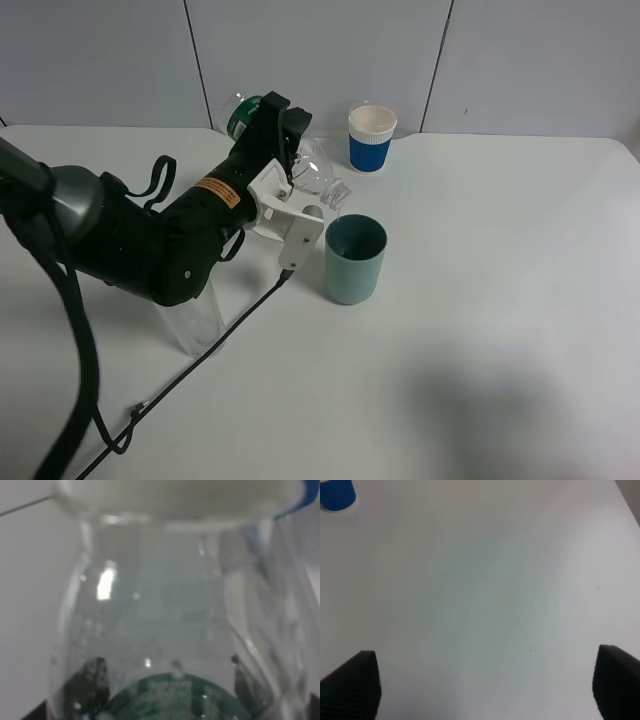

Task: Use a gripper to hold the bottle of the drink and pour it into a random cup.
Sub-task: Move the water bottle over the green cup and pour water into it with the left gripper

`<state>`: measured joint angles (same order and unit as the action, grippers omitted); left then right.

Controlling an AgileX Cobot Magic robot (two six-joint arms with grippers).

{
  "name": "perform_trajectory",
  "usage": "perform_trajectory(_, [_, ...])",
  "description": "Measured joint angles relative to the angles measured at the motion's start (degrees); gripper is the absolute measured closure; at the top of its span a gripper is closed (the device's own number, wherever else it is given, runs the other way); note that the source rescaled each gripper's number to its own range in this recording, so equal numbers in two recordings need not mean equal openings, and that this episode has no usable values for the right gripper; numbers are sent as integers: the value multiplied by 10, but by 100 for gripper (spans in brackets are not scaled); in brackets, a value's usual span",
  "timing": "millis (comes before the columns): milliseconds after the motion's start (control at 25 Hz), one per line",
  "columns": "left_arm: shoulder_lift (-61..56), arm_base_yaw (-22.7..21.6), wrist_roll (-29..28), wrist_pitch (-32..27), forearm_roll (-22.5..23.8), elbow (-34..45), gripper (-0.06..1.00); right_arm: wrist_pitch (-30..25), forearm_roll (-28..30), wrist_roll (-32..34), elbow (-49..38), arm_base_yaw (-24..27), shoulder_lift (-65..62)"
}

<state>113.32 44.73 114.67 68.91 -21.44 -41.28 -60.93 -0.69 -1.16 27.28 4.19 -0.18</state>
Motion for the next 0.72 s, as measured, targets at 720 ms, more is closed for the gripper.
perform_trajectory(720, [0,10,13,0,-1,0,89,0,0,0,0,0,0])
